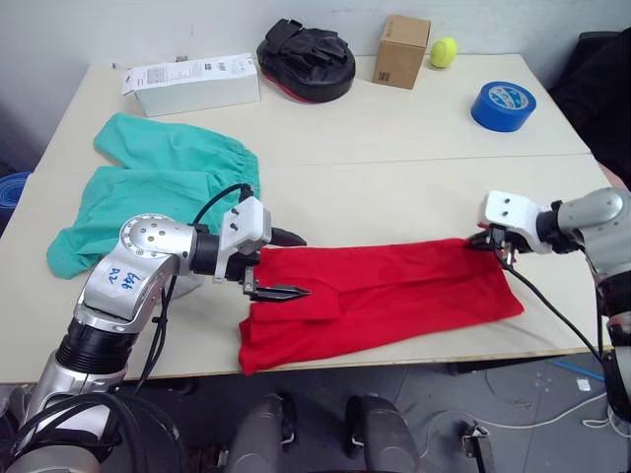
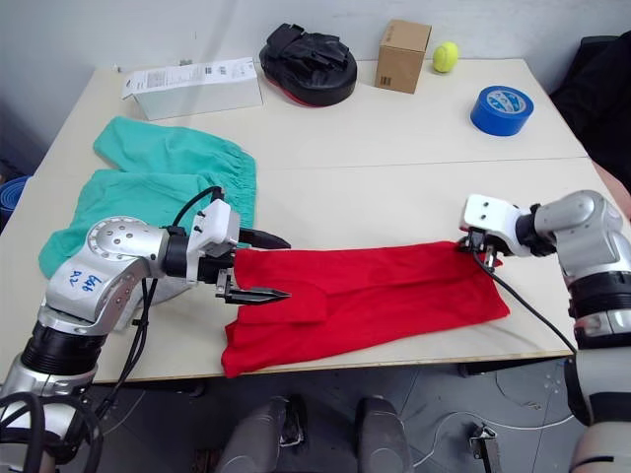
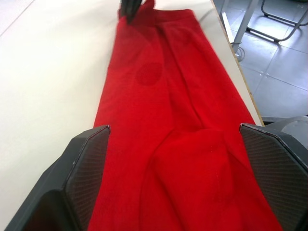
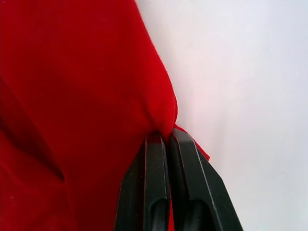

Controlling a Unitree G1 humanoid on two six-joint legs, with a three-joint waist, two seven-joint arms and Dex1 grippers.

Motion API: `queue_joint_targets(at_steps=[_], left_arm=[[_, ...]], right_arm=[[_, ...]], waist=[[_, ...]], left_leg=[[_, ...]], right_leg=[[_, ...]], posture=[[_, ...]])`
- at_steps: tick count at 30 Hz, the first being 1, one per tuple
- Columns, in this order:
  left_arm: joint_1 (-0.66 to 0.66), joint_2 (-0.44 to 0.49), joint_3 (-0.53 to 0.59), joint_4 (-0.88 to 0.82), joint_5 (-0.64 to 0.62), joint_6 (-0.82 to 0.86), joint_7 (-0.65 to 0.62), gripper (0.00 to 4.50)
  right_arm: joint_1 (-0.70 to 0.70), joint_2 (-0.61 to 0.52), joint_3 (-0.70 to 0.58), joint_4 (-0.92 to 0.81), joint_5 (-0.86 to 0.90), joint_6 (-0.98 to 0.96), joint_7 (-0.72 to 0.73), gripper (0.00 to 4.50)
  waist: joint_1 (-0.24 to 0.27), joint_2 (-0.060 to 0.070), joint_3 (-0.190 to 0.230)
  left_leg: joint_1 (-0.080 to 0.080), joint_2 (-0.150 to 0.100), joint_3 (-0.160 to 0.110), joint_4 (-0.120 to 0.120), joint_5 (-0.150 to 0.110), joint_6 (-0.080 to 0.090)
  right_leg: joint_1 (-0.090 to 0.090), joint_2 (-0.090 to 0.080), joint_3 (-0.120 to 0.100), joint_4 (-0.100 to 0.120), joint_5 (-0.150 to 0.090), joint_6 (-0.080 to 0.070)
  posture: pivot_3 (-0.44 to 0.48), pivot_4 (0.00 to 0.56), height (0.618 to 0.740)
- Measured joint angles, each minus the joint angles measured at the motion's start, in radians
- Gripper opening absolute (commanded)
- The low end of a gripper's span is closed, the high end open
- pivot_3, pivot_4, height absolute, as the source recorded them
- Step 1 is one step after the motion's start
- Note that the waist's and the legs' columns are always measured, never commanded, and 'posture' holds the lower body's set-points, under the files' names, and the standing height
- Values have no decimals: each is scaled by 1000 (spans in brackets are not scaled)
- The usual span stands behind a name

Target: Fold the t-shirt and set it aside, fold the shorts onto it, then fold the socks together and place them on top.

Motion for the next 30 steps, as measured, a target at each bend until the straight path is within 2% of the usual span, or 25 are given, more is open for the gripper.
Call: queue_joint_targets(at_steps=[8, 14, 19, 27, 30], left_arm=[[2, -6, 4, 1, 0, -2, 31, 4500], [32, 12, 25, -9, -2, 2, 57, 4500], [42, 17, 46, -20, -2, 5, 78, 4500], [43, 17, 46, -38, -3, 6, 87, 4500], [42, 16, 44, -34, -2, 4, 85, 4500]], right_arm=[[-241, 158, 69, 279, -112, -111, -130, 59], [-382, 186, 159, 455, -249, -203, -234, 59], [-428, 214, 168, 541, -304, -216, -324, 59], [-434, 230, 164, 562, -318, -216, -302, 59], [-434, 230, 158, 562, -318, -216, -292, 688]], waist=[[1, 0, 0], [-1, 1, 0], [-5, 1, 0], [-8, 1, 1], [-9, 1, 1]], left_leg=[[0, 0, 0, 0, 0, 0], [0, 0, 0, -1, 0, 0], [0, 0, 0, -1, 0, 0], [0, 0, 0, -1, 0, 0], [0, 0, 0, -1, 0, 0]], right_leg=[[0, 0, 0, 0, 0, 0], [0, 0, 0, 0, 0, 0], [-1, 1, 0, 0, 0, 0], [-1, 1, 0, 1, 0, 0], [-1, 1, 1, 1, 0, 0]], posture=[[0, 150, 740], [0, 150, 740], [0, 150, 740], [0, 150, 740], [0, 150, 740]])
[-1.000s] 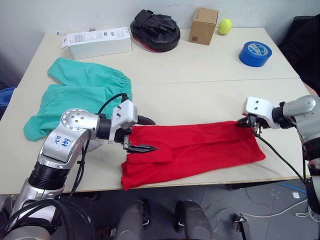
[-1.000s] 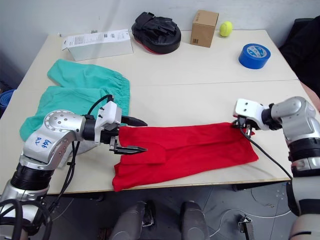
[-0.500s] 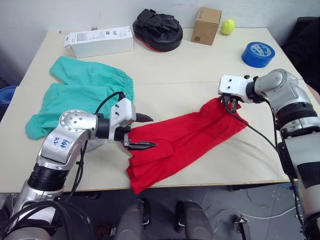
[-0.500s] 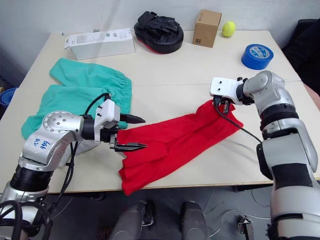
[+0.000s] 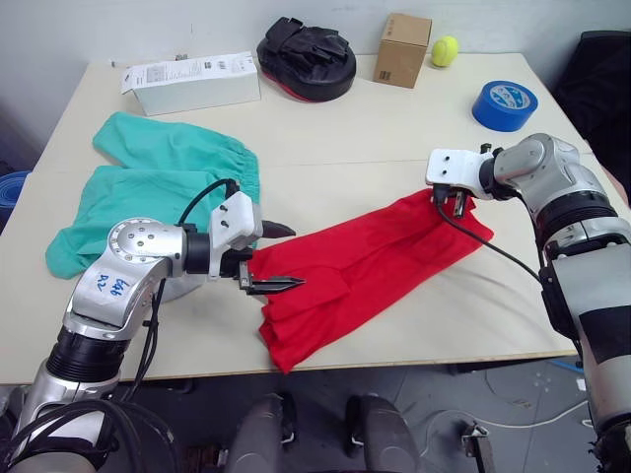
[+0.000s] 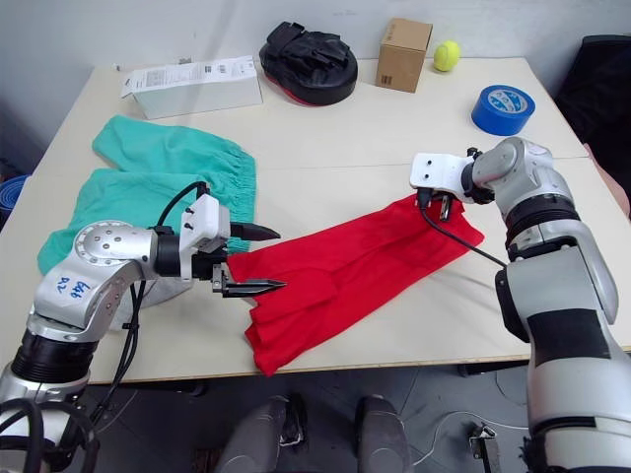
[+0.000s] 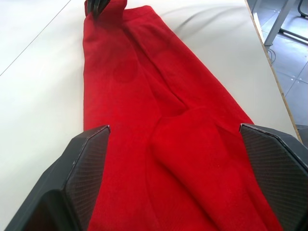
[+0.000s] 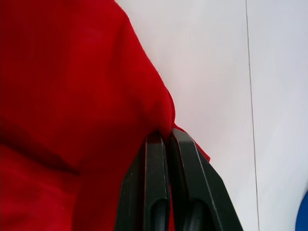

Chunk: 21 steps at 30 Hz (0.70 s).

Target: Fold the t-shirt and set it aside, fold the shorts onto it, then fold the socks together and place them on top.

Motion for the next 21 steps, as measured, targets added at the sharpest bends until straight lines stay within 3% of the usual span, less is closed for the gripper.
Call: queue_joint_targets(at_steps=[11, 16, 21], left_arm=[[-70, -2, -46, 139, 25, -54, -73, 4500], [-189, -6, -77, 344, 77, -122, -147, 4500], [-318, -25, -148, 618, 158, -222, -273, 4500]], right_arm=[[54, -61, -48, -39, 49, -55, 4, 4457], [154, -164, -126, -178, 138, -98, 88, 4485], [426, -293, -235, -504, 299, -108, 204, 4485]], waist=[[7, 0, 0], [12, 0, 0], [16, 0, 0]], left_leg=[[0, 0, 1, 0, 0, 0], [0, 0, 1, 1, 0, 0], [0, 0, 2, 1, 0, 0]], right_leg=[[0, 3, 0, 0, 0, 0], [0, 6, 1, 0, 0, 0], [0, 7, 0, 0, 0, 0]], posture=[[0, 150, 740], [0, 150, 740], [0, 150, 740]])
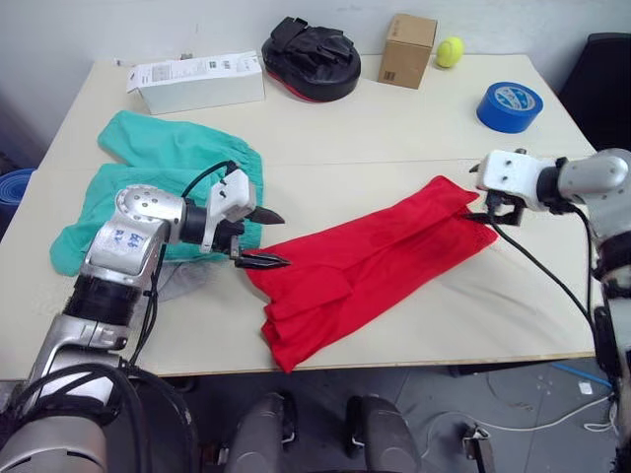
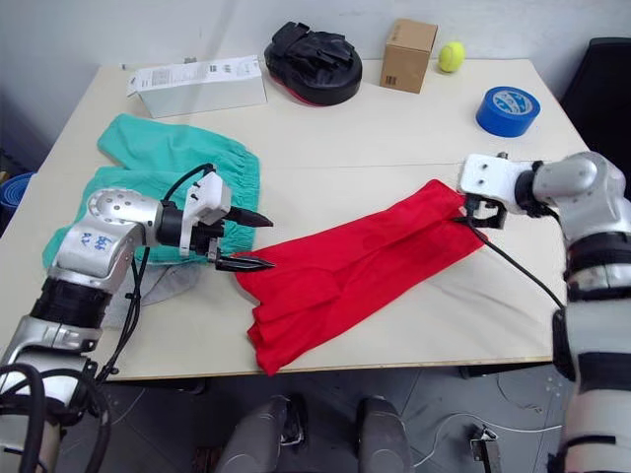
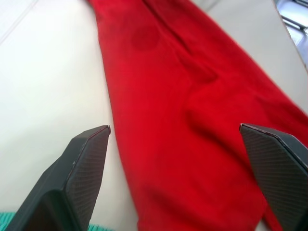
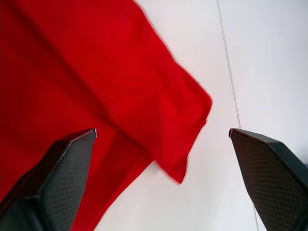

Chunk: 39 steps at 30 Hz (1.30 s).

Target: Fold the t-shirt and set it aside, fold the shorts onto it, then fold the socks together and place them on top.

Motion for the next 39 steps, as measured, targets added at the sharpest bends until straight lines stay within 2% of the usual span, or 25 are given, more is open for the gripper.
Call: queue_joint_targets(at_steps=[4, 8, 13, 18, 21, 24, 27, 33, 34, 38, 39], left_arm=[[-156, -78, -60, 288, 82, -40, -70, 4500], [-287, -164, -88, 530, 157, -92, -97, 4500], [-359, -225, -96, 717, 225, -117, -110, 4500], [-379, -240, -96, 775, 281, -155, -128, 4500], [-385, -244, -94, 790, 298, -152, -150, 3964], [-384, -245, -94, 793, 315, -150, -170, 2978], [-379, -246, -93, 793, 323, -140, -181, 2093], [-365, -249, -88, 793, 333, -115, -194, 185], [-364, -249, -86, 793, 334, -109, -196, 0], [-357, -249, -79, 784, 334, -89, -198, 0], [-351, -247, -75, 776, 333, -82, -198, 0]], right_arm=[[318, -102, -94, -295, 94, -15, 16, 4485], [480, -129, -132, -425, 89, -58, -54, 4485], [541, -132, -134, -459, 46, -99, -133, 4485], [490, -102, -109, -408, -22, -124, -225, 4485], [431, -74, -77, -349, -54, -140, -266, 4500], [385, -69, -49, -287, -73, -163, -282, 4500], [359, -58, -35, -245, -78, -181, -283, 3867], [337, -47, 0, -195, -93, -211, -282, 1802], [335, -47, 4, -188, -95, -221, -282, 1481], [306, -43, 37, -154, -111, -234, -282, 65], [292, -35, 41, -138, -119, -237, -282, 65]], waist=[[14, -1, 0], [7, -1, 1], [-5, -2, 1], [-2, -2, 1], [-3, -3, 1], [-3, -3, 1], [-3, -4, 0], [-5, -5, 0], [-4, -5, 0], [-5, -5, 0], [-5, -5, 0]], left_leg=[[0, 0, 1, 3, 0, 1], [0, 0, 4, 4, 0, 3], [0, 0, 3, 3, 1, 3], [0, 0, 2, 4, 1, 3], [0, 0, 1, 5, 1, 3], [0, 0, 1, 5, 1, 3], [0, 0, 0, 6, 1, 3], [0, 0, 0, 7, 1, 3], [0, 0, 0, 7, 1, 3], [0, 0, 0, 7, 1, 3], [0, 0, 0, 7, 1, 3]], right_leg=[[0, 1, -4, -1, 0, 0], [0, -2, -4, -1, 0, 1], [-2, -7, -5, 2, 0, 1], [-2, -8, -7, 4, 0, 1], [-1, -9, -7, 5, 0, 1], [-1, -9, -7, 5, 0, 1], [0, -9, -6, 5, 0, 1], [0, -9, -6, 6, 0, 1], [0, -9, -6, 6, 0, 1], [0, -9, -6, 7, 0, 1], [0, -9, -6, 7, 0, 1]], posture=[[0, 150, 740], [0, 150, 740], [0, 150, 740], [0, 150, 740], [0, 150, 740], [0, 150, 740], [0, 150, 740], [0, 150, 740], [0, 150, 740], [0, 150, 740], [0, 150, 740]])
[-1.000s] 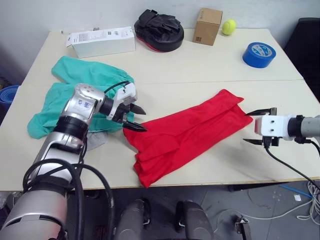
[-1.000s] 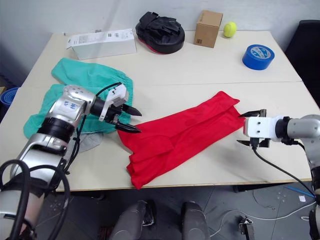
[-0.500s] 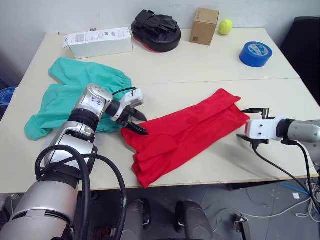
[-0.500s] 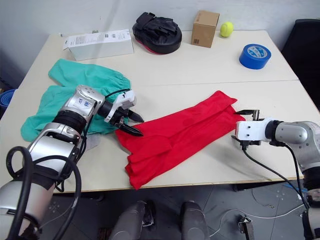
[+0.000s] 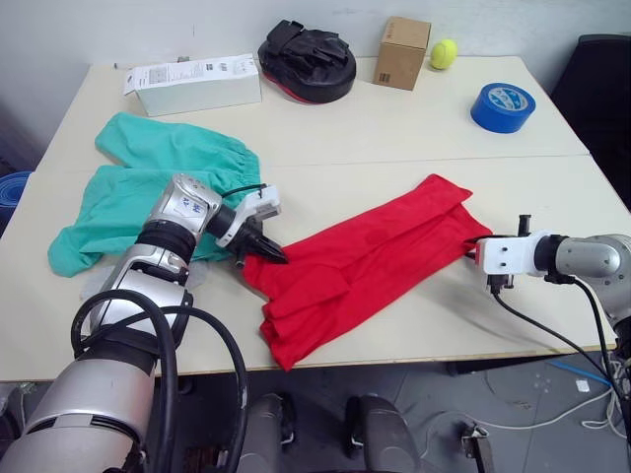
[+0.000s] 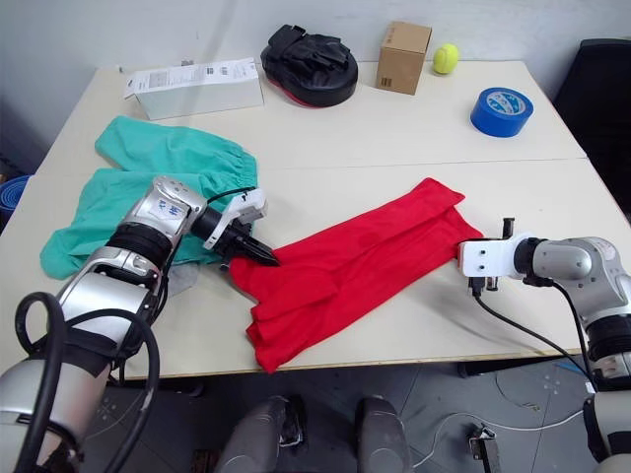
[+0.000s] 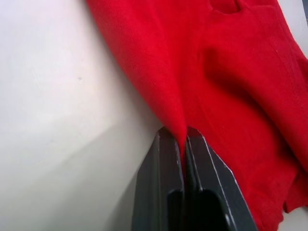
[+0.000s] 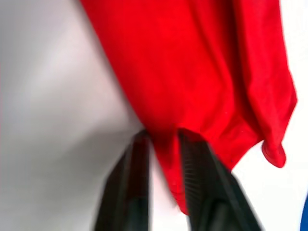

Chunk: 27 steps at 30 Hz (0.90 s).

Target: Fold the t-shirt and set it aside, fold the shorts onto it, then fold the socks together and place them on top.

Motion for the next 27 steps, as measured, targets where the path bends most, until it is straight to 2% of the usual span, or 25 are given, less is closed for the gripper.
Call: queue_joint_targets(at_steps=[6, 15, 18, 22, 27], left_arm=[[64, 16, 23, -115, -21, 73, -1, 0], [279, 91, 54, -518, -106, 345, 7, 0], [370, 112, 70, -704, -142, 471, 51, 0], [499, 111, 98, -977, -199, 661, 157, 0], [590, 103, 113, -1161, -263, 793, 277, 0]], right_arm=[[-100, 45, 42, 64, -39, -9, -1, 65], [-301, 139, 127, 245, -146, -26, -52, 65], [-363, 173, 161, 304, -187, -28, -74, 65], [-432, 214, 198, 362, -208, -19, -20, 65], [-446, 216, 201, 380, -213, -6, 7, 65]], waist=[[-1, 0, 0], [-9, 0, 0], [-12, 0, 0], [-13, 0, 0], [-5, 0, 0]], left_leg=[[0, 0, 0, -1, 0, 0], [0, 0, -1, -2, 0, 0], [0, 0, -1, -3, 0, -1], [0, 0, -2, -3, 0, 0], [0, 0, -3, -2, 0, -1]], right_leg=[[0, 0, 2, 0, 0, 0], [0, 1, 7, 4, 0, 0], [0, 1, 7, 4, 0, 0], [0, 1, 8, 3, 0, 0], [1, 1, 8, 3, 0, 0]], posture=[[0, 150, 740], [0, 150, 740], [0, 150, 740], [0, 150, 740], [0, 150, 740]])
